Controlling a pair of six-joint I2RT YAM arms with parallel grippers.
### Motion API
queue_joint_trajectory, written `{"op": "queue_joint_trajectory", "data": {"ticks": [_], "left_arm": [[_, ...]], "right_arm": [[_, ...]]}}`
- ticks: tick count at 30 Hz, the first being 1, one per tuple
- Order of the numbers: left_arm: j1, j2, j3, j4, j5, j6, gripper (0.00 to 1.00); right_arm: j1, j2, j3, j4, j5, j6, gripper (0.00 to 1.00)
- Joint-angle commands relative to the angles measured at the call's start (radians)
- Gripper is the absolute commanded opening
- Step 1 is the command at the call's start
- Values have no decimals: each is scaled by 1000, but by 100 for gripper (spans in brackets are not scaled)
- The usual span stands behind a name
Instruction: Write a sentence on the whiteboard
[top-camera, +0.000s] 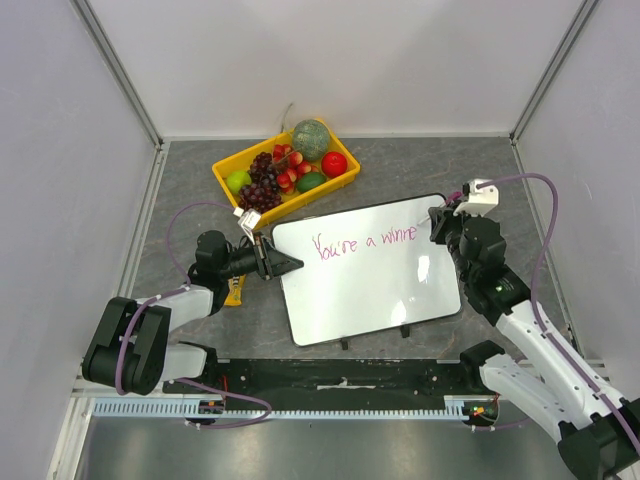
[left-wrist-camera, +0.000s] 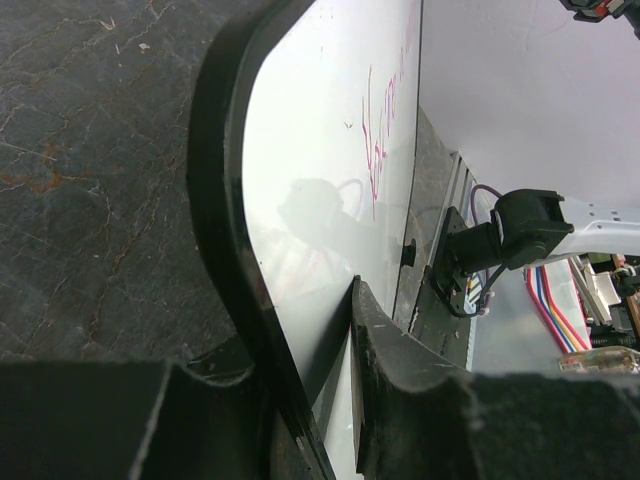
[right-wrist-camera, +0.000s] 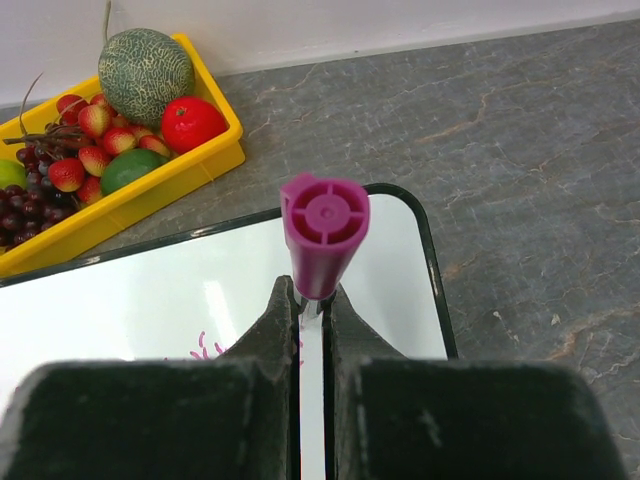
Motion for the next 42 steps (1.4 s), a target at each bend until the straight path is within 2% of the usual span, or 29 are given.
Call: {"op": "queue_joint_trajectory", "data": {"ticks": [1, 18, 42], "left_arm": [[-27, 20, -12, -61, -41, 187, 2], [-27, 21, -10, -61, -39, 187, 2], [-27, 21, -10, -61, -39, 187, 2]], "right_arm": [[-5, 19, 45, 77, -2, -13, 0], [-13, 16, -16, 87, -8, -6, 0], [-13, -53, -68, -44, -33, -14, 0]]}}
